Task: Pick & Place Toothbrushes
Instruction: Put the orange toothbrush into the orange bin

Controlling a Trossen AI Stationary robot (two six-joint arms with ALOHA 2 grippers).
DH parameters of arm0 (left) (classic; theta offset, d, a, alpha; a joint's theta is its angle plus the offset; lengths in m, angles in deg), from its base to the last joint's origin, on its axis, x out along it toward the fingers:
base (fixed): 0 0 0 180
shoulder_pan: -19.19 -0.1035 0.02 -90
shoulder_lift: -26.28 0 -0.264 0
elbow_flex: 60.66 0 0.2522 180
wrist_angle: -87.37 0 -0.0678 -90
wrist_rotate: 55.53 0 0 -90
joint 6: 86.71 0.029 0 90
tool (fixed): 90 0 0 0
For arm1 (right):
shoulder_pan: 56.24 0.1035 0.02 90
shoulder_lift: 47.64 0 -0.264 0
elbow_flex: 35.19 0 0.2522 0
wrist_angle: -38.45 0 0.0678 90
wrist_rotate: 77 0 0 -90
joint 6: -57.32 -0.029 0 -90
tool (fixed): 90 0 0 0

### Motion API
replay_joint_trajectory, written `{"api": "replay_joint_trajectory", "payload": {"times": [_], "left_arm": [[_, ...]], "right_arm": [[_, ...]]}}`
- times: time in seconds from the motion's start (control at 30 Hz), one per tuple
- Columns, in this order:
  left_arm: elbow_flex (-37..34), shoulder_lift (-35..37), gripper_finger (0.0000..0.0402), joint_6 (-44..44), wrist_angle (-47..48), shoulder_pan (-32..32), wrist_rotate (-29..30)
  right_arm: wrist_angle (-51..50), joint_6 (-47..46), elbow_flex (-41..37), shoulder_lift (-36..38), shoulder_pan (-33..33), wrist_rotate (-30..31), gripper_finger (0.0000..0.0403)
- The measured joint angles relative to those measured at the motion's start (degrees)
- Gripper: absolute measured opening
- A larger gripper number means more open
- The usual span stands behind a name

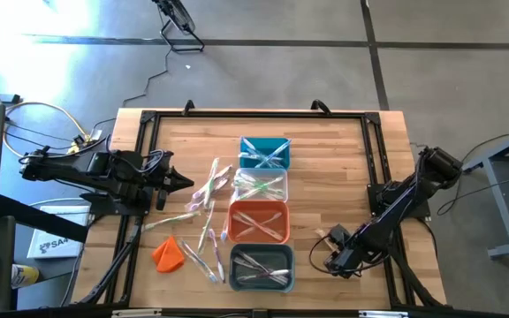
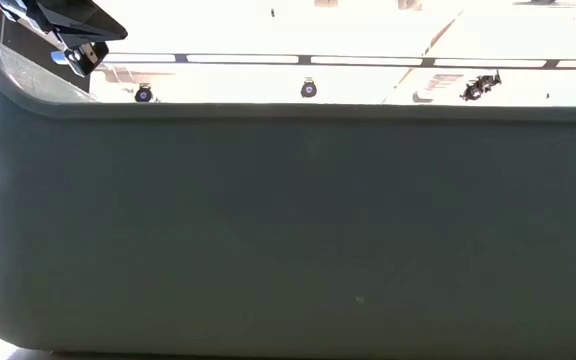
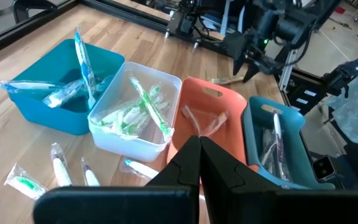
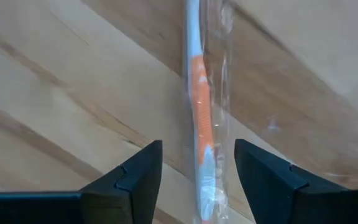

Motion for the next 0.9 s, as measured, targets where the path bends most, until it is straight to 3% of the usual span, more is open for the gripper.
{"api": "replay_joint_trajectory", "payload": {"times": [0.17,0.47,0.9], "left_arm": [[0.0,0.0,0.0,0.0,0.32,0.0,0.0],[0.0,0.0,0.0,-0.02,1.66,-0.01,-0.02],[0.0,0.01,0.0,0.19,1.66,0.02,-0.04]], "right_arm": [[2.24,0.04,0.31,-4.61,0.04,-2.24,0.0195],[1.91,-1.4,0.17,-4.38,-0.03,-1.7,0.019],[1.32,-1.47,0.02,-4.25,-0.04,-2.6,0.0124]]}}
